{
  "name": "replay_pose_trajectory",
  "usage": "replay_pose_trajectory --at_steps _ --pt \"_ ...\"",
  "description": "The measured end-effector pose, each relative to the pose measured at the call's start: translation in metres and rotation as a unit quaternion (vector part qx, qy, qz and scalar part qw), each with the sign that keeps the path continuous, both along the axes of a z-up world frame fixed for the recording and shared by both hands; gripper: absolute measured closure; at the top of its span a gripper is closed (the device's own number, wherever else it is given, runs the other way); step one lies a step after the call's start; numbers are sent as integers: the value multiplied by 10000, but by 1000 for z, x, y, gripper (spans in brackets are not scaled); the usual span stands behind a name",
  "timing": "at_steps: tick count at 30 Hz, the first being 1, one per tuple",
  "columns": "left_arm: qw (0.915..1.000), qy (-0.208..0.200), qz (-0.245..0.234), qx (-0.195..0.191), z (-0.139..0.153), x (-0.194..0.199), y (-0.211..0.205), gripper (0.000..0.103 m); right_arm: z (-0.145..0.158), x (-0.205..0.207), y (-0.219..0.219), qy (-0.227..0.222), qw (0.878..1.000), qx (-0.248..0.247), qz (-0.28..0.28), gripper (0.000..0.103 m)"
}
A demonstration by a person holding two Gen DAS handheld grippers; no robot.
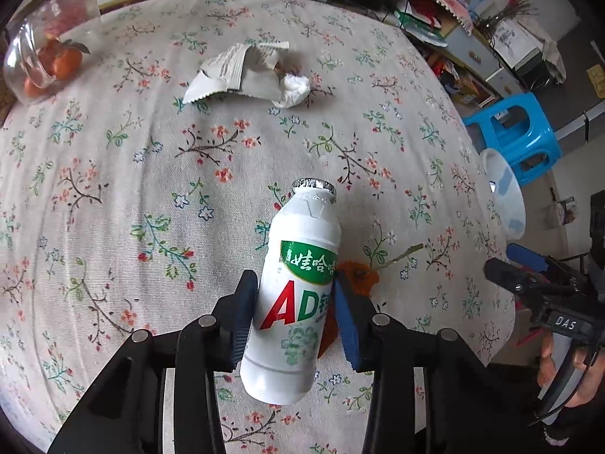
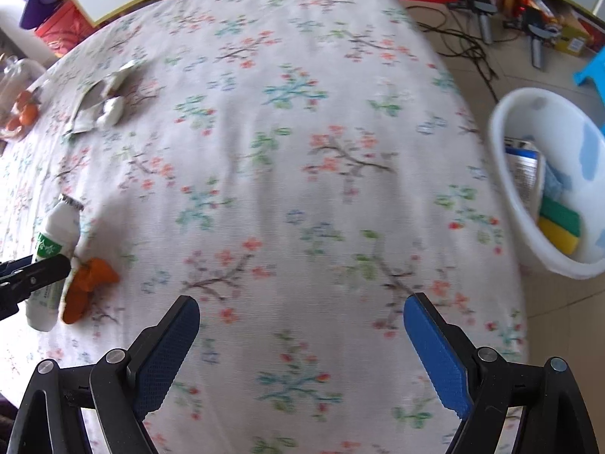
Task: Collect trash
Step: 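Grasp the white AD bottle with the left gripper while the right grasps the orange peel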
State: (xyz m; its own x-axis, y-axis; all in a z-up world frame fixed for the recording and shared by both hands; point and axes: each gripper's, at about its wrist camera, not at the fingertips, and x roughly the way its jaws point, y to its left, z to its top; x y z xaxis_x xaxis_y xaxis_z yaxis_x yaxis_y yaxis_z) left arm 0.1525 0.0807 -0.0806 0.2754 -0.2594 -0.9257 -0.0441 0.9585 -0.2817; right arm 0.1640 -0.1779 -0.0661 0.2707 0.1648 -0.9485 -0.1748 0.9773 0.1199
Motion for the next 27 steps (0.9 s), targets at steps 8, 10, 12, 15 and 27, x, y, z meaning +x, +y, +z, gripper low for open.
replay_pose_trajectory --at_steps 8,10,12,15,27 --pt "9994 -242 225 -43 17 -29 40 61 -7 -1 58 82 9987 52 499 12" --pt "9991 -256 339 -77 18 -37 53 61 -11 -2 75 121 9977 45 659 12" --pt "9987 -257 432 -117 17 -43 62 61 -14 -3 91 159 9965 62 822 12" --pt "9980 -248 558 -162 16 -52 78 61 -19 -4 111 225 9945 125 1011 12" --pt "9964 -235 776 -263 15 -67 104 61 -41 -4 158 452 9912 145 1236 12"
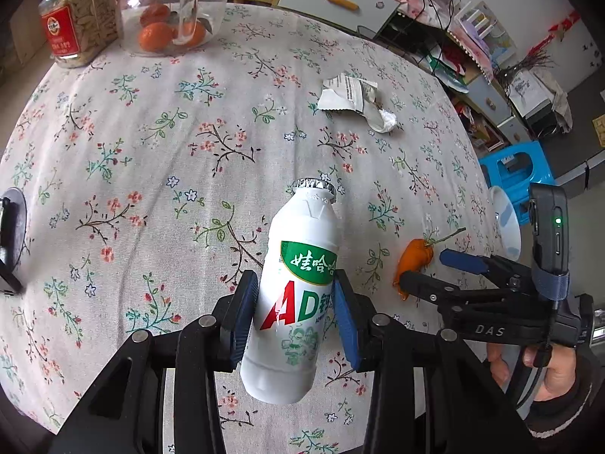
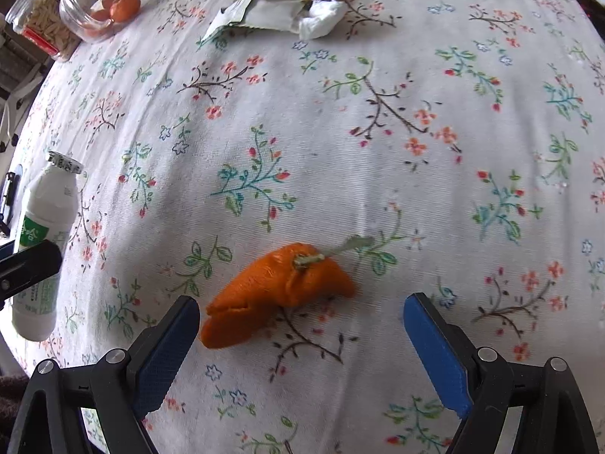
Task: Collect trash
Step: 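Grasp the white AD bottle with the left gripper while the right grasps the orange peel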
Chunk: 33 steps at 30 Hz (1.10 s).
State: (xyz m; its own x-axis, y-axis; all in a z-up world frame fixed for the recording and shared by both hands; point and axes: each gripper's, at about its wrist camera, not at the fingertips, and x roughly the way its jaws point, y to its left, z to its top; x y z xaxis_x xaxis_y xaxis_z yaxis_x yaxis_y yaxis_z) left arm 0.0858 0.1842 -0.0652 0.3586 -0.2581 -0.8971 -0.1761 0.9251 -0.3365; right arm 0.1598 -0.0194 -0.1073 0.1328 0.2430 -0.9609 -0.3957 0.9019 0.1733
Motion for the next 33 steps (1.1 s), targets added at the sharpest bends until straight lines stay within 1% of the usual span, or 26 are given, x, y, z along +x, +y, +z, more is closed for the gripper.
replay_pose_trajectory --at_steps 6,12,14,16,20,23,25,29,31,33 --pt "10000 4 -7 -13 0 -1 -2 61 -5 3 13 -155 9996 -241 47 12" --pt "10000 15 0 -17 -1 0 -2 61 -7 2 16 -205 9992 -335 10 12" --pt "10000 17 4 -21 -2 0 -3 61 -7 3 20 -220 9992 -347 24 14" --pt "10000 21 2 -22 -2 1 -3 61 -5 -1 13 -255 9990 -363 49 20" --pt "10000 25 -24 -1 -3 2 -7 61 -1 -3 13 -298 9987 -401 136 29" --pt "10000 45 -34 19 -5 5 -10 61 0 -6 13 -346 9981 -451 216 41" --pt "10000 48 -25 14 -5 5 -11 61 1 -6 14 -397 9976 -508 260 53" --pt "10000 0 -17 -3 -3 7 -15 61 4 -7 15 -421 9973 -533 294 62" --pt "10000 -24 -8 -18 -2 8 -16 61 5 -7 15 -433 9973 -523 291 70" --pt "10000 -33 -8 -37 -2 9 -17 61 8 -8 15 -442 9973 -507 283 75"
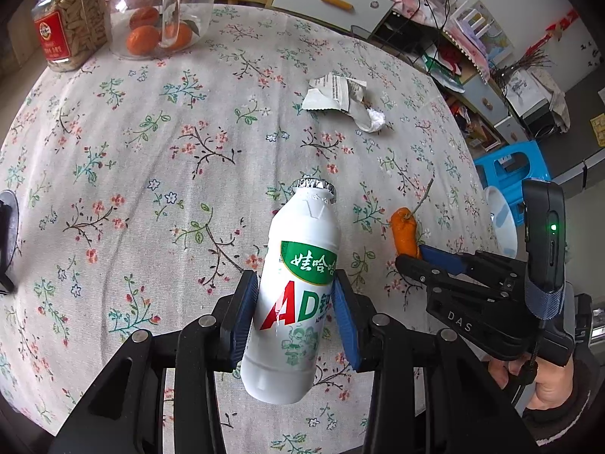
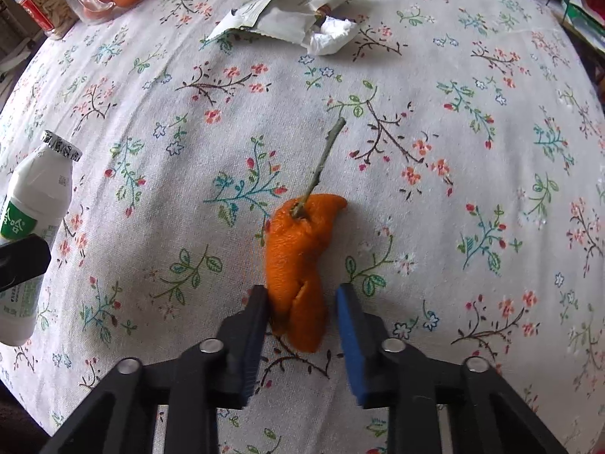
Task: Collect trash
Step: 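Grasp the white AD bottle with the left gripper while the right grasps the orange peel, then carry the orange peel with the right gripper over the wastebasket and release it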
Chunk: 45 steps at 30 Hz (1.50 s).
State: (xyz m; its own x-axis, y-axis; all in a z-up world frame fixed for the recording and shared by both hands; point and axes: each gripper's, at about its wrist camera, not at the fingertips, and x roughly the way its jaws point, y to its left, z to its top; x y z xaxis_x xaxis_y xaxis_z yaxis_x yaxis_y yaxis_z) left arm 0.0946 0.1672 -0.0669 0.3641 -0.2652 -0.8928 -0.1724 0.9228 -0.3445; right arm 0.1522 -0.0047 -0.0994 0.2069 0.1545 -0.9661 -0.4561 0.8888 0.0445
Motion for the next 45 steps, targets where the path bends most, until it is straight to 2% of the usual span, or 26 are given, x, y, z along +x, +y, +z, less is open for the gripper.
replay_pose_trajectory --at_steps 7,16,24,31,38,40,45 --pt "10000 -51 5 -35 3 5 -4 61 3 6 -6 88 9998 189 -42 82" --pt "9999 -94 -71 -42 6 16 -16 61 17 27 -36 116 9980 502 -373 83" --pt "9996 -156 -224 -57 11 33 -42 61 32 38 -80 52 9937 688 -880 83" --pt "9990 -163 -411 -83 13 51 -72 61 47 56 -138 -39 9855 898 -1438 83" --pt "9981 -145 -605 -48 10 68 -101 61 57 68 -208 -120 9705 1095 -2144 85" --pt "9978 -129 -647 -48 8 72 -109 61 59 69 -227 -150 9663 1133 -2308 89" --pt "9967 -110 -804 -55 6 78 -128 61 63 70 -277 -233 9548 1249 -2689 89"
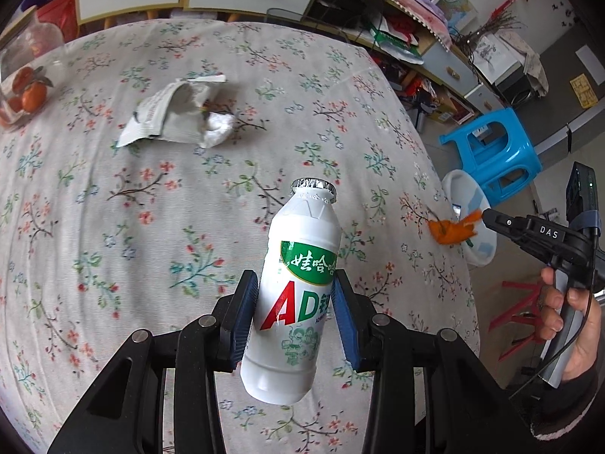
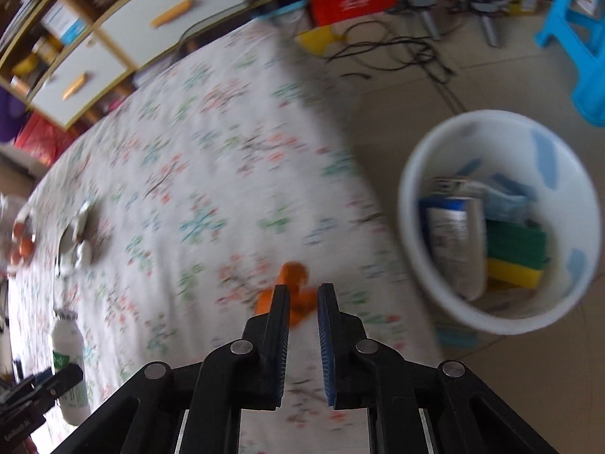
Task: Collect trash
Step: 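Carry the orange peel with the right gripper over the wastebasket and release it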
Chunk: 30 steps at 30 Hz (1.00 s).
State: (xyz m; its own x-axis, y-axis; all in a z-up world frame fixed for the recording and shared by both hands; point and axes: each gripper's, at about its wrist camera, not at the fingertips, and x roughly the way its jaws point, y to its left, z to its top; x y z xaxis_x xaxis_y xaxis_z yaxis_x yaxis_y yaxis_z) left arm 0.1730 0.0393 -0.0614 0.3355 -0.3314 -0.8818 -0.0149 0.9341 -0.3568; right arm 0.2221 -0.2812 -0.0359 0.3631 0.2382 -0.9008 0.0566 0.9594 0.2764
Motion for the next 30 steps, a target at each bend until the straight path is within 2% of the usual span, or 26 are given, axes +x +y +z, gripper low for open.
replay_pose_trajectory --at_steps 3,4,5,6,7,8,21,24,27,30 --pt "10000 -3 -77 -12 -1 3 -9 61 -9 1 -14 122 9998 180 -35 86" --pt "10000 -1 -91 -14 -2 4 -11 61 -13 1 -16 203 9996 213 -60 81" --pt "9999 8 -101 -15 -2 3 -13 61 -17 2 -17 310 9992 253 -75 74" --pt "9999 18 -111 -11 -3 4 -14 61 -21 3 -17 406 9987 305 -49 58" --pt "9999 33 -122 -7 -4 4 -15 61 -23 4 -15 458 9984 342 -1 48" --pt "9999 47 -132 0 -5 4 -15 61 -25 4 -13 496 9982 344 60 45" --pt "9999 106 -32 48 -8 0 2 61 -58 -8 26 1061 9883 -764 791 39" --pt "9999 94 -9 46 -6 -2 4 61 -62 -12 30 1037 9853 -975 943 40" --pt "10000 80 18 41 -5 -4 7 61 -63 -14 29 1035 9851 -1020 920 43" --pt "10000 69 51 26 -4 -6 9 61 -61 -16 27 997 9859 -992 910 52"
